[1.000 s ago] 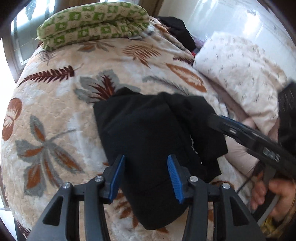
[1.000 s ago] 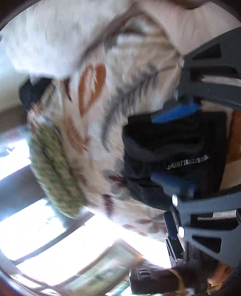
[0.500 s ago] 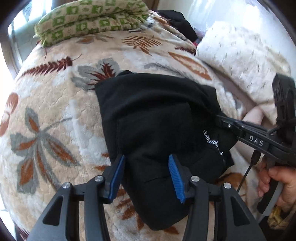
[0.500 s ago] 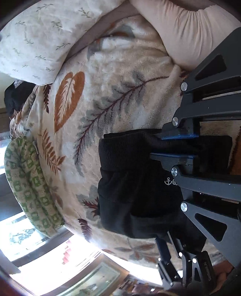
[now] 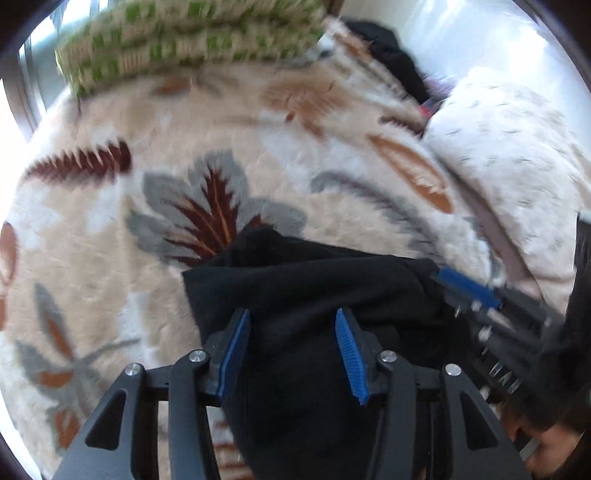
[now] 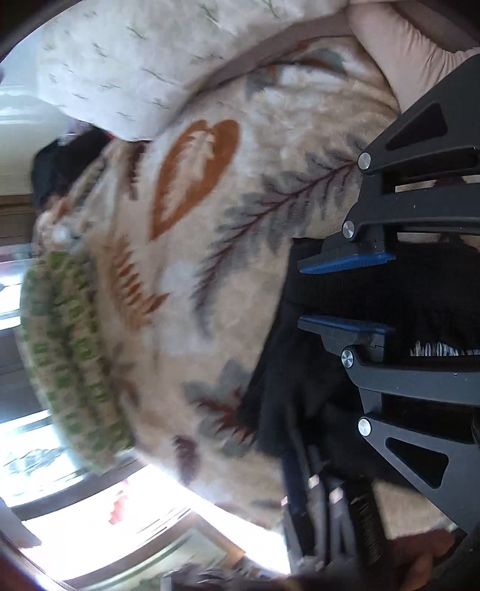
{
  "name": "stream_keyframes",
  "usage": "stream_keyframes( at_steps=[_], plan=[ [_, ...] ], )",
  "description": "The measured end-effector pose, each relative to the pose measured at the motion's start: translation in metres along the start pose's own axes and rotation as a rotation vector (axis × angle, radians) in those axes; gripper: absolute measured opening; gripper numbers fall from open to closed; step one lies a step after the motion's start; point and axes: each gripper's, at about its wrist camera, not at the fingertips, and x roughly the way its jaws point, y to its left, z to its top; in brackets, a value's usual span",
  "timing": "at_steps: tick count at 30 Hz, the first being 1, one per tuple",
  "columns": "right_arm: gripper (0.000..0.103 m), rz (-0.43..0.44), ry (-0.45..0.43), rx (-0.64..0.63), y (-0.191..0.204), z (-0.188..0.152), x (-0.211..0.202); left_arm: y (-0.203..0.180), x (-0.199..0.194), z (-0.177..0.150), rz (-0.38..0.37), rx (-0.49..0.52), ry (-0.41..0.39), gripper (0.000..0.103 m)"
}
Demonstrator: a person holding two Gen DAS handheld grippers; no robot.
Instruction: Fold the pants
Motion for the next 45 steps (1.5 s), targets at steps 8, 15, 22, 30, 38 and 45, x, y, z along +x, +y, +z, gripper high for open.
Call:
stream_keyframes(
  at_steps=[8,15,22,30,38,45],
  plan=[
    [0.03,-0.005,-0.025,-0.021,-0.009,0.003,-0.024,-0.004,-0.019,-0.013,0.002,0.032,-0.067,0.051],
    [0.033,0.049,0.007,0.056,-0.006,-0.061,-0.059,-0.01,-0.042,-0.078,-0.013,0.026,-0.098,0.052],
    [0.059,0.071,0.055,0.083,-0.014,-0.07,-0.041,-0.008,-0.053,-0.092,0.017,0.0,-0.152,0.054],
    [0.075,0.184,0.036,0.234,-0.049,-0.061,-0.04,0.031,-0.061,-0.087,0.058,-0.083,-0.166,0.097],
    [0.075,0.186,0.047,0.214,-0.046,-0.065,-0.035,0.031,-0.05,-0.09,0.071,-0.079,-0.139,0.097],
    [0.078,0.267,0.081,0.214,-0.039,-0.07,-0.018,0.025,-0.037,-0.087,0.035,-0.075,-0.117,0.097]
  ],
)
